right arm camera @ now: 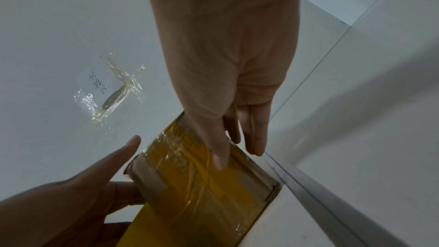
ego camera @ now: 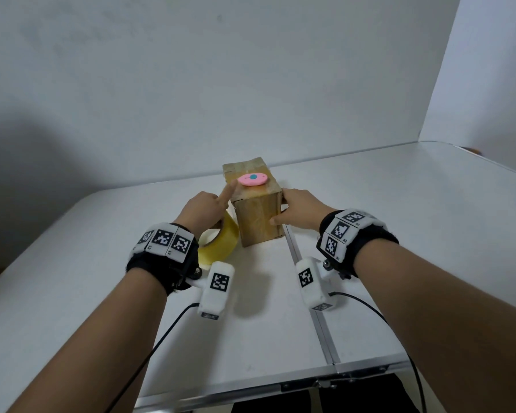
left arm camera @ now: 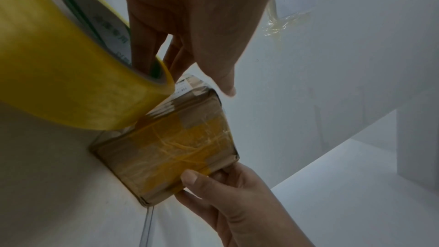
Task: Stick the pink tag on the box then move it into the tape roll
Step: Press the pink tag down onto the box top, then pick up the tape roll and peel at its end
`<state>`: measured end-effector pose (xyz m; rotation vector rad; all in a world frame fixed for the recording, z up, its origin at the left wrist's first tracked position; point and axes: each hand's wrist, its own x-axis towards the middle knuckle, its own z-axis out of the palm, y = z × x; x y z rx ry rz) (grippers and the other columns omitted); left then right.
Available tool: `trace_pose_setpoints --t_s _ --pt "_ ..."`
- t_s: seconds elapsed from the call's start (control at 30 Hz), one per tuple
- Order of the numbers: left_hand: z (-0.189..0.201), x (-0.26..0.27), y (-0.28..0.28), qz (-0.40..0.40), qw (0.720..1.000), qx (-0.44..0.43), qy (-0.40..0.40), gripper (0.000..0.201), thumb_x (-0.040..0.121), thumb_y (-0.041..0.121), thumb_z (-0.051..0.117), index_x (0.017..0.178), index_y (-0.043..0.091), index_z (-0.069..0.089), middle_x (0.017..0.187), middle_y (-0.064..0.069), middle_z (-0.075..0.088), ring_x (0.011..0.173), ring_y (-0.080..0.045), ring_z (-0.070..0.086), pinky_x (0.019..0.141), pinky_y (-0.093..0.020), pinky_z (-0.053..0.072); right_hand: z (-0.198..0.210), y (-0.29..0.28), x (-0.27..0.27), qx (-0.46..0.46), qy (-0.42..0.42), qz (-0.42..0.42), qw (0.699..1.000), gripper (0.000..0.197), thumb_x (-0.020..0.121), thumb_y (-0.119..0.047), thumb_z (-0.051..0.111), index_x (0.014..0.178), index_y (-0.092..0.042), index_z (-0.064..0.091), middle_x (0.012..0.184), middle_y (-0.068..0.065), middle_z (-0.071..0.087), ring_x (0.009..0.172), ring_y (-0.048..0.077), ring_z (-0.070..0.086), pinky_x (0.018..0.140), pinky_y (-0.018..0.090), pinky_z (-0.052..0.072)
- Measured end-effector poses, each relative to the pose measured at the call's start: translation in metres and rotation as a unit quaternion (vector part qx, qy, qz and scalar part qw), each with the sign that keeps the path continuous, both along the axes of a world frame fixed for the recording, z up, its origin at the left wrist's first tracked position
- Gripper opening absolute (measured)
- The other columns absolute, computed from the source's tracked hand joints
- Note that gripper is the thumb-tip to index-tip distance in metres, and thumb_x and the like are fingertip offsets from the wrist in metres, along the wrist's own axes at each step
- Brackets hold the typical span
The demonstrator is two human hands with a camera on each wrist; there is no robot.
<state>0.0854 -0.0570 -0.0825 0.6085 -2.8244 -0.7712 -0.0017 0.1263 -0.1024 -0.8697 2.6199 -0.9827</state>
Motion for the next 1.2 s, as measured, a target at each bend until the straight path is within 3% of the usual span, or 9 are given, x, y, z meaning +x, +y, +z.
trace_pose_setpoints --t_s 0.1,0.2,0.33,0.53,0.7,0.9,1.0,1.1,1.2 --pt "0.005 0.010 -0.008 0.057 0.992 0.086 0.075 0.072 0.096 0.058 0.032 0.101 -0.004 0.069 0.090 -0.015 0.072 0.084 -0.029 0.068 0.091 -0.041 0.052 0.001 0.001 0.003 -0.004 -0.029 -0.008 1.000 0.064 0.077 -0.026 0.076 0.134 -0.012 0.051 0.134 0.006 0.058 0.123 0.023 0.055 0.101 0.036 0.049" --pt "0.008 0.024 -0.023 0.080 0.981 0.115 0.133 0.034 0.095 0.032 0.052 0.089 0.002 0.067 0.076 -0.009 0.070 0.074 -0.024 0.069 0.089 -0.041 0.055 0.002 0.001 0.009 -0.012 -0.051 -0.007 0.999 0.057 0.082 -0.010 0.067 0.136 -0.010 0.048 0.136 0.010 0.056 0.124 0.027 0.055 0.099 0.043 0.051" --pt "0.012 0.045 -0.032 0.070 0.950 0.243 0.183 0.010 0.091 0.007 0.059 0.084 0.005 0.065 0.088 -0.012 0.064 0.072 -0.021 0.063 0.061 -0.021 0.059 0.003 0.003 0.017 -0.060 -0.083 -0.023 0.994 0.055 0.089 -0.007 0.051 0.142 -0.013 0.041 0.140 0.010 0.052 0.126 0.030 0.054 0.103 0.046 0.048" --pt "0.030 0.083 -0.012 -0.093 0.931 0.324 0.139 0.008 0.090 0.007 0.061 0.090 0.009 0.069 0.089 -0.002 0.068 0.080 -0.017 0.063 0.073 -0.024 0.055 0.001 0.012 0.015 -0.187 -0.097 -0.141 0.967 0.049 0.087 -0.001 0.045 0.135 -0.011 0.047 0.125 0.014 0.063 0.114 0.034 0.062 0.098 0.048 0.052" --pt "0.036 0.089 0.023 -0.220 0.899 0.373 0.065 0.018 0.091 0.005 0.062 0.108 0.007 0.066 0.100 -0.004 0.066 0.085 -0.015 0.065 0.078 -0.026 0.054 0.014 0.027 0.029 -0.234 -0.107 -0.120 0.959 0.031 0.089 0.003 0.043 0.112 -0.002 0.064 0.097 0.012 0.066 0.080 0.022 0.063 0.073 0.027 0.055" --pt "0.024 0.061 0.065 -0.242 0.864 0.433 0.087 0.039 0.089 0.000 0.062 0.123 0.019 0.058 0.094 0.000 0.060 0.088 -0.018 0.062 0.076 -0.033 0.054 0.021 0.052 0.040 -0.230 -0.066 -0.043 0.970 0.020 0.093 -0.022 0.056 0.097 -0.012 0.072 0.094 0.003 0.071 0.084 0.017 0.067 0.077 0.024 0.055" --pt "0.014 0.047 0.082 -0.229 0.851 0.460 0.108 0.043 0.089 -0.002 0.062 0.127 0.017 0.054 0.092 0.002 0.061 0.086 -0.012 0.069 0.070 -0.028 0.056 0.021 0.065 0.040 -0.230 -0.099 -0.033 0.968 0.039 0.095 -0.044 0.050 0.086 -0.015 0.075 0.098 0.006 0.076 0.092 0.019 0.070 0.084 0.029 0.057" --pt "0.008 0.032 0.094 -0.221 0.845 0.473 0.118 0.047 0.088 0.001 0.063 0.130 0.020 0.052 0.094 0.002 0.064 0.090 -0.015 0.069 0.081 -0.039 0.057 0.019 0.076 0.037 -0.230 -0.065 -0.053 0.969 0.052 0.086 -0.059 0.052 0.084 -0.015 0.079 0.094 0.004 0.078 0.096 0.018 0.072 0.090 0.034 0.057" --pt "0.007 0.019 0.104 -0.210 0.837 0.488 0.131 0.047 0.090 -0.001 0.061 0.131 0.018 0.050 0.096 -0.002 0.063 0.086 -0.013 0.068 0.079 -0.035 0.057 0.018 0.086 0.033 -0.246 -0.044 -0.071 0.966 0.044 0.080 -0.054 0.064 0.085 -0.013 0.077 0.094 0.007 0.077 0.097 0.021 0.072 0.091 0.038 0.058"
